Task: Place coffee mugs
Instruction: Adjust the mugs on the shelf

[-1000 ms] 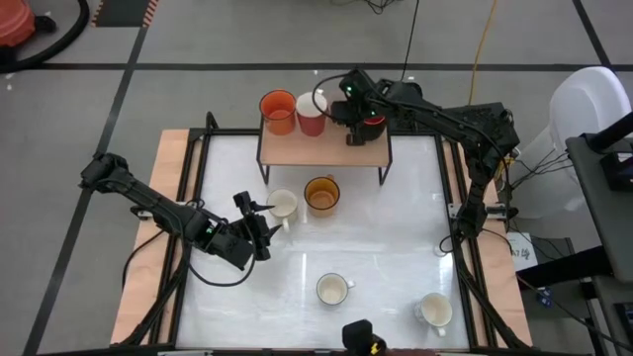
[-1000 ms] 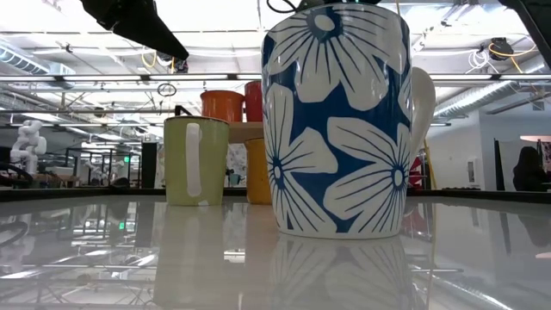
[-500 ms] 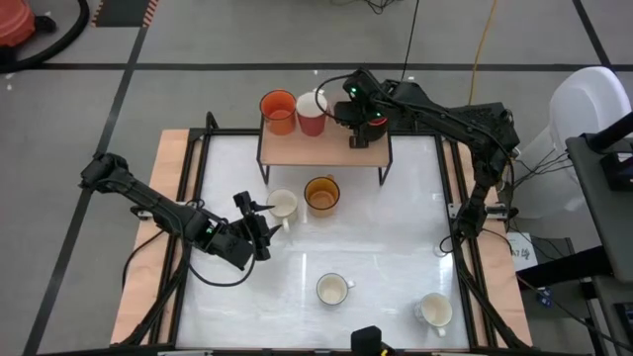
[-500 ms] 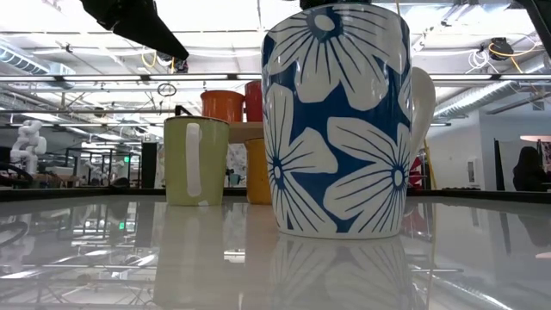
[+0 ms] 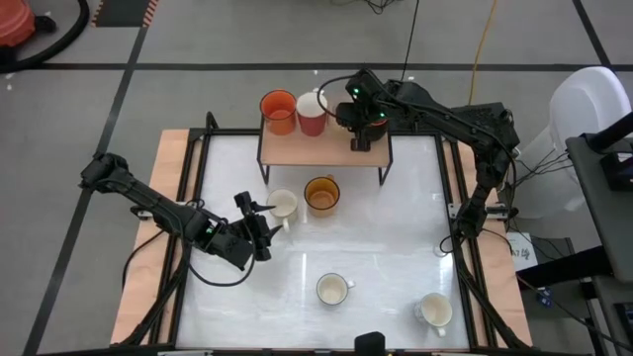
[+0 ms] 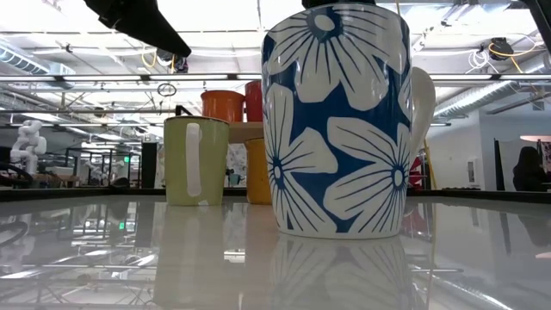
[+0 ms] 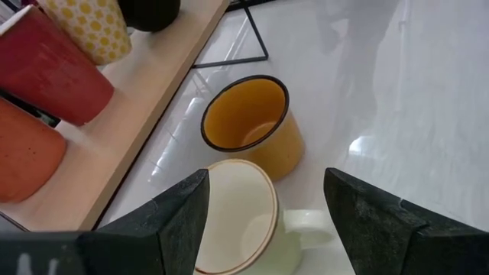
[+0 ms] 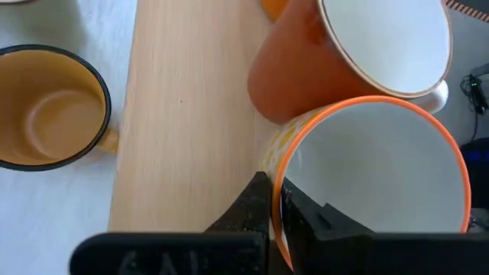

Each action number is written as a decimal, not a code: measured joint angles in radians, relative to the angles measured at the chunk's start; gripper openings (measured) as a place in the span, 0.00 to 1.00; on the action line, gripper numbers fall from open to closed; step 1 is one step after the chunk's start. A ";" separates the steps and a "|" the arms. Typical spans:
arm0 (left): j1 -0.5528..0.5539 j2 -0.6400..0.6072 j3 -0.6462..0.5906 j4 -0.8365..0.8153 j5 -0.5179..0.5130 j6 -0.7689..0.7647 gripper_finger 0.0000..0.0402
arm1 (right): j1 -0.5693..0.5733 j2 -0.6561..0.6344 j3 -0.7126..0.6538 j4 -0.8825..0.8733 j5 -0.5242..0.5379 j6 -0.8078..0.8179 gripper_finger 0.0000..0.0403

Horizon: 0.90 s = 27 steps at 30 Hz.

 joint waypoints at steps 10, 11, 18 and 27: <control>0.000 0.000 0.000 0.002 0.005 0.001 0.65 | -0.008 0.000 0.000 -0.012 -0.040 0.027 0.01; 0.000 0.000 0.000 0.002 0.005 0.001 0.65 | -0.008 0.000 0.000 -0.012 -0.039 0.027 0.01; 0.000 0.000 0.000 0.002 0.006 0.001 0.65 | -0.008 0.000 0.001 -0.013 -0.034 0.019 0.07; 0.000 0.000 0.000 0.002 0.006 0.001 0.65 | -0.009 -0.001 0.002 -0.015 -0.025 0.016 0.16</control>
